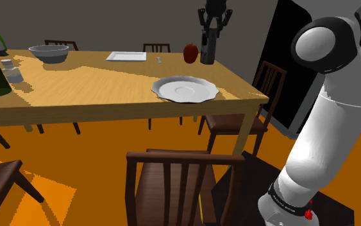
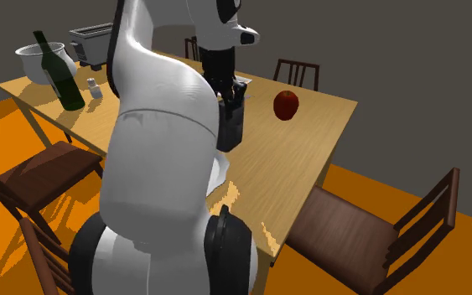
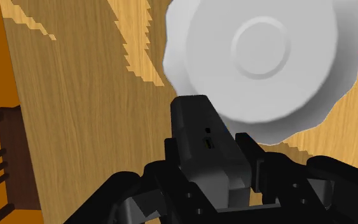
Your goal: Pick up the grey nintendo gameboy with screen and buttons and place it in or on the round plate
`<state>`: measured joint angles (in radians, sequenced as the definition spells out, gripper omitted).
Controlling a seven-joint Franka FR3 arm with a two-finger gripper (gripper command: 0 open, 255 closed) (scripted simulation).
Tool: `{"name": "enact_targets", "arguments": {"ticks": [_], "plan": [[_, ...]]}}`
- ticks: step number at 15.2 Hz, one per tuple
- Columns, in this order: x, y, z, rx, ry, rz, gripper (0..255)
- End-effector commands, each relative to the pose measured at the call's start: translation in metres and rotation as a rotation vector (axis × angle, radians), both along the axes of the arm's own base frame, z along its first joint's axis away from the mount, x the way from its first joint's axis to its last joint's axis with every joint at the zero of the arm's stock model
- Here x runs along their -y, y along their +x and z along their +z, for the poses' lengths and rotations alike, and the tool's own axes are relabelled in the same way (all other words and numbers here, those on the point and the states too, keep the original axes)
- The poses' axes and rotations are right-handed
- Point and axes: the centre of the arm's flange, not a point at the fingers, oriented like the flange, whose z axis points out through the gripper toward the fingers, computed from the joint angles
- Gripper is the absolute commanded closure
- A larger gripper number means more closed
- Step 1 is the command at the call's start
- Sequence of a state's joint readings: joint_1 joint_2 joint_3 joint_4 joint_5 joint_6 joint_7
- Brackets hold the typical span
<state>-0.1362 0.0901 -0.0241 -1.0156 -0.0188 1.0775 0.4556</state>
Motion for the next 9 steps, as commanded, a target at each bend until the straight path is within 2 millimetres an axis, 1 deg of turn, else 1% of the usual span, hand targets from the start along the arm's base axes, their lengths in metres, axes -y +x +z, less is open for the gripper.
{"name": "enact_targets", "arguments": {"ticks": [1, 9], "plan": [[-0.025, -0.001, 0.005, 0.000, 0.000, -0.001, 255], [-0.129, -0.007, 0.024, 0.000, 0.000, -0.001, 255]]}}
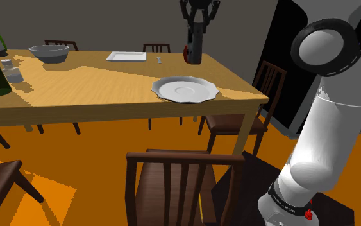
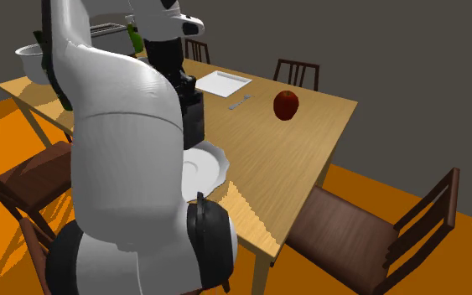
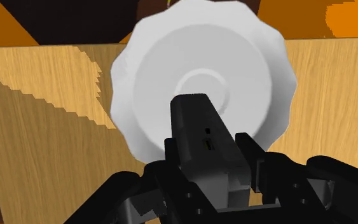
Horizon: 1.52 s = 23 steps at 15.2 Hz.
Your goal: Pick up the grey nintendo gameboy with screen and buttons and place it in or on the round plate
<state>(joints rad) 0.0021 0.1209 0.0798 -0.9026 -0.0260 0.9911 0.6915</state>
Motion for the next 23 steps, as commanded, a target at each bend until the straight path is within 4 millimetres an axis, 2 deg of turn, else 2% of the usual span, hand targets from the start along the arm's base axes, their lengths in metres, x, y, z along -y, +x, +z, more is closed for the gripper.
{"name": "enact_targets", "arguments": {"ticks": [1, 3, 23], "plan": [[-0.028, -0.001, 0.006, 0.001, 0.001, -0.002, 255], [-0.050, -0.003, 0.010, 0.001, 0.001, -0.002, 255], [-0.050, -0.003, -0.096, 0.001, 0.001, -0.002, 255]]}}
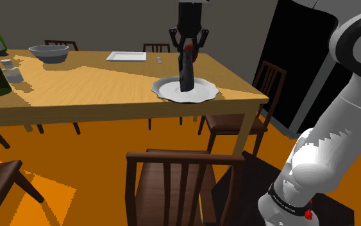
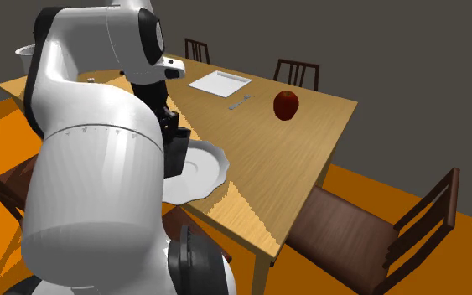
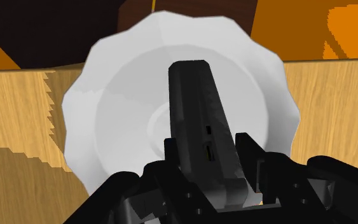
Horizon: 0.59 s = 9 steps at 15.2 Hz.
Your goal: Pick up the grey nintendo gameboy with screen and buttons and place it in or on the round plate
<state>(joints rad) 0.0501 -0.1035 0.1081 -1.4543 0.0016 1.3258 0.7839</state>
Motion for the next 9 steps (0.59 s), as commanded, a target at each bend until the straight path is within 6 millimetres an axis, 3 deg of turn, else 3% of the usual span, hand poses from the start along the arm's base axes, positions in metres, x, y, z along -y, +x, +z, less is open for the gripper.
{"name": "enact_targets", "arguments": {"ticks": [1, 9], "plan": [[-0.0004, 0.0007, -0.0141, -0.007, -0.001, 0.000, 255], [-0.0004, 0.0007, -0.0208, -0.007, -0.001, 0.000, 255]]}}
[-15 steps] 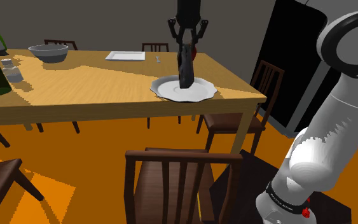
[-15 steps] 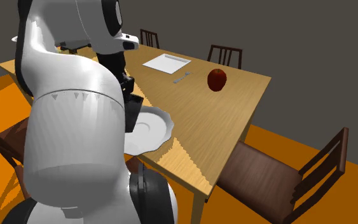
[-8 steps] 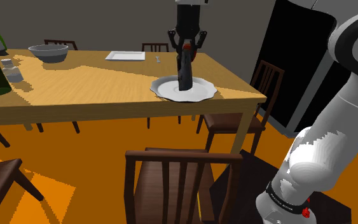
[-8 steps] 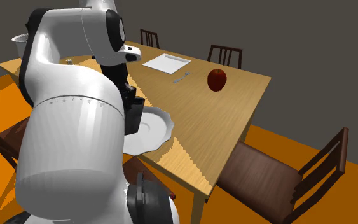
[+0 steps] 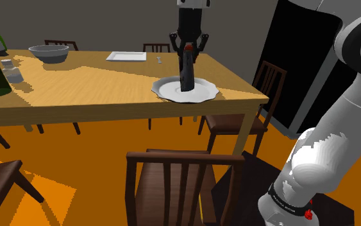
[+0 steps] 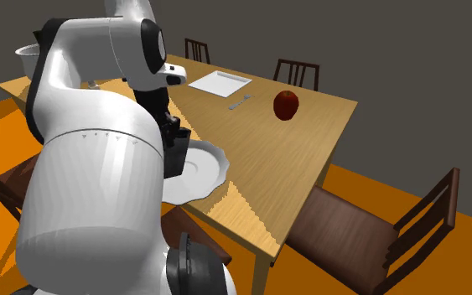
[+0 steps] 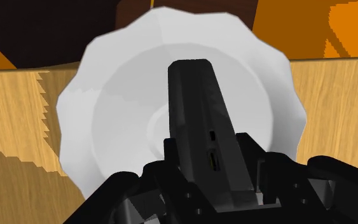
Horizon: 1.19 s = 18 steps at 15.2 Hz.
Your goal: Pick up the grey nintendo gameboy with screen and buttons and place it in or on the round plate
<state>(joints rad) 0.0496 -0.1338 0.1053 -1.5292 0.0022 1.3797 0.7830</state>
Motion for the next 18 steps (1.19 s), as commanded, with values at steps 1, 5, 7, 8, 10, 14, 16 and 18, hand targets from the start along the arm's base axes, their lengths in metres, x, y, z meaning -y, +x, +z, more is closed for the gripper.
{"name": "enact_targets", "arguments": {"ticks": [1, 5, 7, 8, 10, 14, 16, 18], "plan": [[-0.001, 0.002, -0.007, -0.016, 0.000, 0.003, 255], [0.000, 0.002, -0.007, -0.016, 0.000, 0.003, 0], [-0.001, 0.002, -0.007, -0.016, 0.000, 0.003, 0], [-0.002, 0.003, 0.006, -0.016, 0.000, 0.003, 0], [-0.002, 0.003, 0.033, -0.016, 0.000, 0.003, 0], [-0.002, 0.004, 0.043, -0.016, 0.000, 0.003, 0], [-0.002, 0.004, 0.043, -0.016, 0.000, 0.003, 0], [-0.002, 0.004, 0.043, -0.016, 0.000, 0.003, 0]]}}
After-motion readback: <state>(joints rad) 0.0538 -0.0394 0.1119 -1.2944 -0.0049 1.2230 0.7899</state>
